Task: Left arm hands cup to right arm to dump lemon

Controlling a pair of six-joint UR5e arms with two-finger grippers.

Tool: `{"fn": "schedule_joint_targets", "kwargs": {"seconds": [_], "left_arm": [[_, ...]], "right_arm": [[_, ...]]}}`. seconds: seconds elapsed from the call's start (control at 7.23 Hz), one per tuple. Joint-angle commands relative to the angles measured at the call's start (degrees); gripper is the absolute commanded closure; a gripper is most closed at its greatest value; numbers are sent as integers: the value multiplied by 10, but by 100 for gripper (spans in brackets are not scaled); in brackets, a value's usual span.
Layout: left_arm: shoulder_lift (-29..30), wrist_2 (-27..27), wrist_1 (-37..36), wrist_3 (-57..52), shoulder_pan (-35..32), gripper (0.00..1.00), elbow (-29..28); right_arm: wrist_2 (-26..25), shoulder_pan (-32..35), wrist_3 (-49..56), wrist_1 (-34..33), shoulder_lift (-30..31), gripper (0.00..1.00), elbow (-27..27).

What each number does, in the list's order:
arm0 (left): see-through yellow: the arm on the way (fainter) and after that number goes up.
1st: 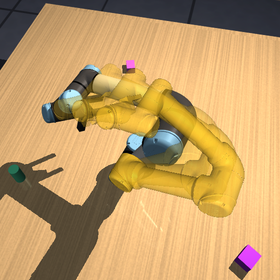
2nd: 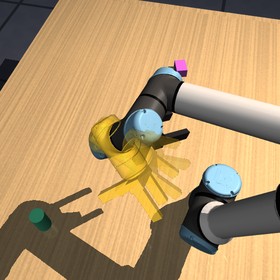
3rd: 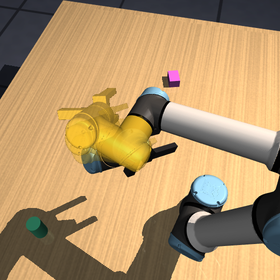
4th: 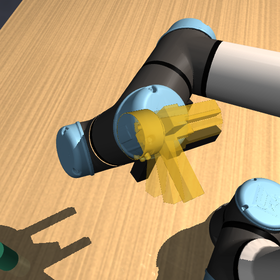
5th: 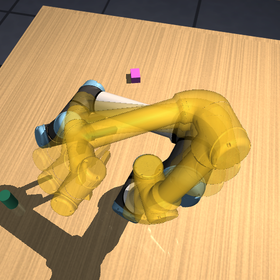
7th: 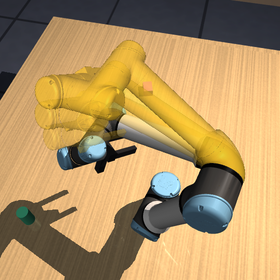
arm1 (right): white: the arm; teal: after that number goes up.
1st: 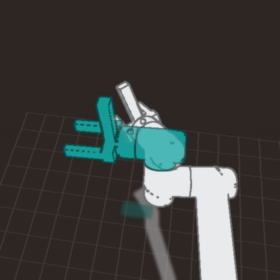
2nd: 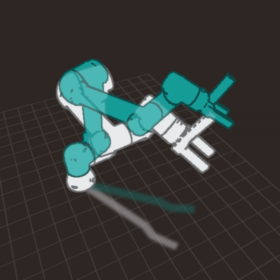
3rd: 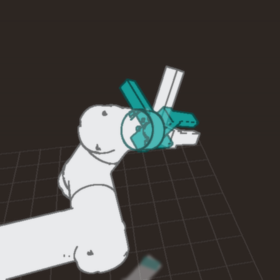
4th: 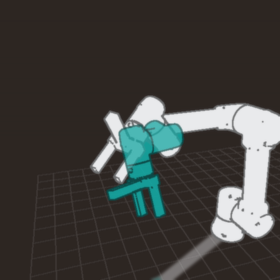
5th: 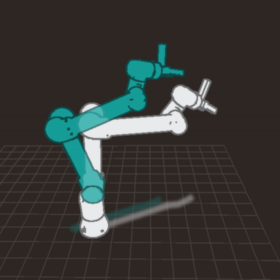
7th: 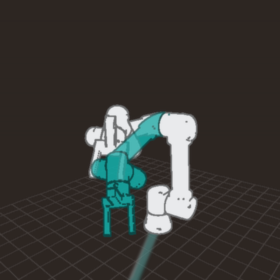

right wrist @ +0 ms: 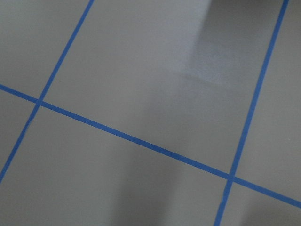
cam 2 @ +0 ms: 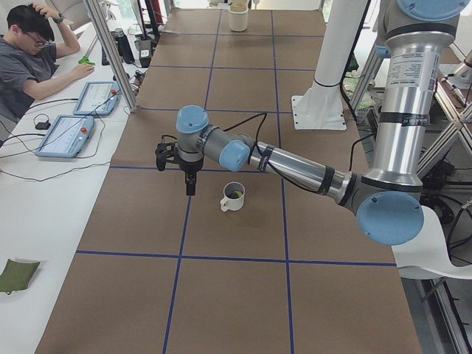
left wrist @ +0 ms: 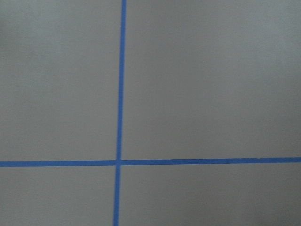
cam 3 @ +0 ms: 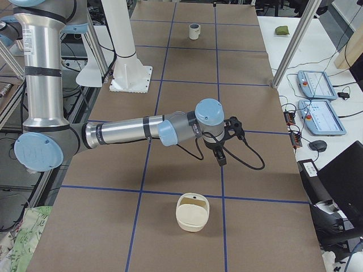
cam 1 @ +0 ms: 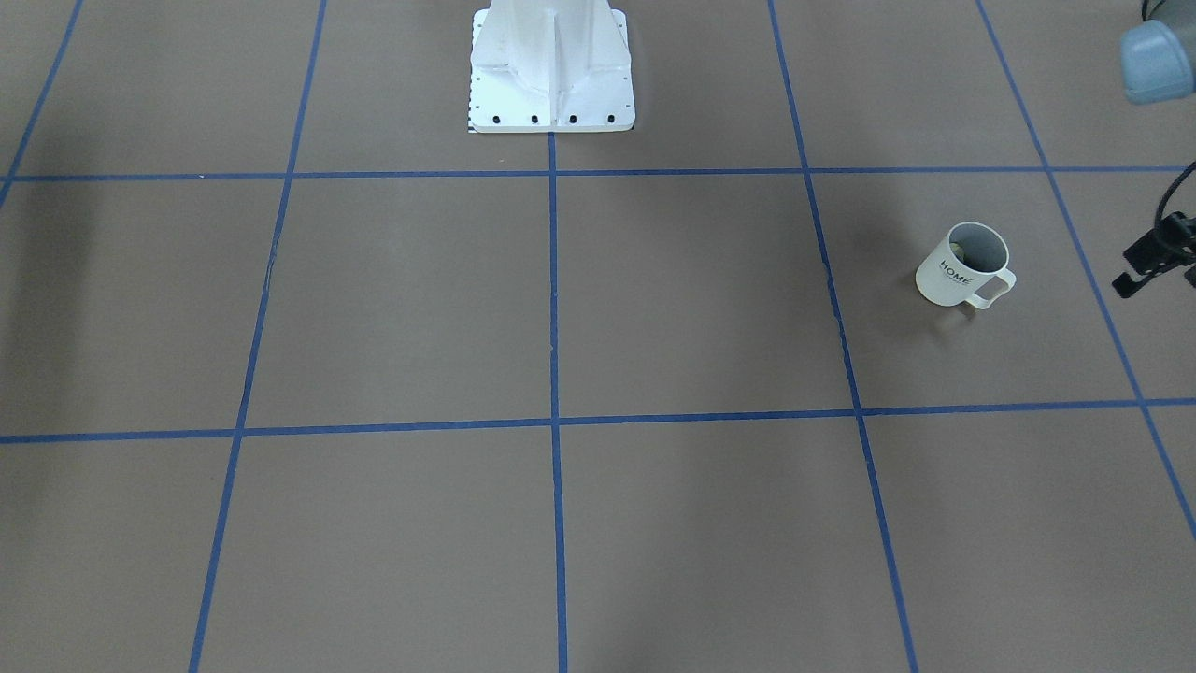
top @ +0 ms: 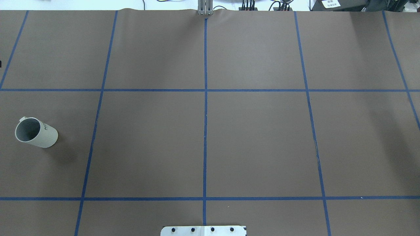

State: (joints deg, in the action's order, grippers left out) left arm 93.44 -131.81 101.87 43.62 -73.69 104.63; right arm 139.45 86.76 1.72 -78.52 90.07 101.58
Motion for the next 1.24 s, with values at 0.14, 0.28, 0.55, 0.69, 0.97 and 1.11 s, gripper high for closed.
{"fn": "schedule_joint_targets", "kwargs": {"seconds": [0.14,0.28,0.55,0.69,0.97,1.11], "left_arm": [[-93,1,85,151,69,0,21],[-119,18,123,201,92,0,21],[-145,39,151,218,128,0,19],[-150,40,151,221,142,1,19],[-150,40,151,227,162,6,15],[-150,40,151,227,167,14,15]], "right_arm": [[-1,-83,-171,7,-80,0,3],[-1,-98,-175,7,-83,0,14],[-1,-99,-183,7,-83,0,20],[-1,-100,-183,7,-83,0,21],[-1,-104,-182,8,-85,0,23],[-1,-104,-182,8,-85,0,23]]}}
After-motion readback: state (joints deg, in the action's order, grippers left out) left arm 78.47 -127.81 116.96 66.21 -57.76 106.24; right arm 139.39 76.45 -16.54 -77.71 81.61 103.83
